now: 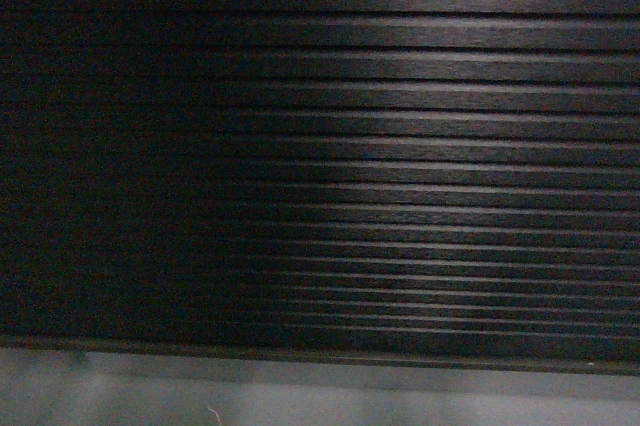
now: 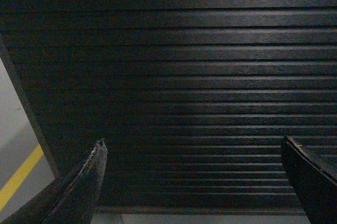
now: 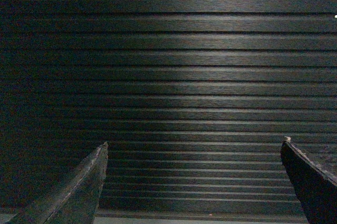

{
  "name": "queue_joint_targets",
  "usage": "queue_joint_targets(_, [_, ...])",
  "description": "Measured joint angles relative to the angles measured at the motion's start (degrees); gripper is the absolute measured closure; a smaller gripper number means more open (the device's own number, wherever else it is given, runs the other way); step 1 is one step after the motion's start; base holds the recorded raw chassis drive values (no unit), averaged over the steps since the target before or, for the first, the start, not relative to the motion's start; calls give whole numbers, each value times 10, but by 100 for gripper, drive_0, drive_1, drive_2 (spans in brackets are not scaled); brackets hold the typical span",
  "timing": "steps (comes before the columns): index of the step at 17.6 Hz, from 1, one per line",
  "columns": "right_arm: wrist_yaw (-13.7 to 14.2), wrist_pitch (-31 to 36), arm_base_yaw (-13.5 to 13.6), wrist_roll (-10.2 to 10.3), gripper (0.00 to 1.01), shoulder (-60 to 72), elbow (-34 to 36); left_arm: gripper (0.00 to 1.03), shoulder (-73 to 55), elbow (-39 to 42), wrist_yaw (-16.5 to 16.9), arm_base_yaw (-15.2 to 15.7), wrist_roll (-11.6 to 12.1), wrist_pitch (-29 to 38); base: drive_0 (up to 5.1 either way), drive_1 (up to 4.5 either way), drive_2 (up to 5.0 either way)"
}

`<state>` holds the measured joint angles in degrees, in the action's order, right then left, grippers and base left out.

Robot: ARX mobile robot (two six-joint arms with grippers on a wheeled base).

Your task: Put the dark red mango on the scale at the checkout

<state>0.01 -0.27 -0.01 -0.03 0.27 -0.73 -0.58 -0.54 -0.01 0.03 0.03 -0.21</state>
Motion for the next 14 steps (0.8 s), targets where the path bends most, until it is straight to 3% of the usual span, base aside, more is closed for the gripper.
queue_joint_targets(14, [0,0,0,0,3,0,0,5,0,0,0,0,0,0,0,0,0])
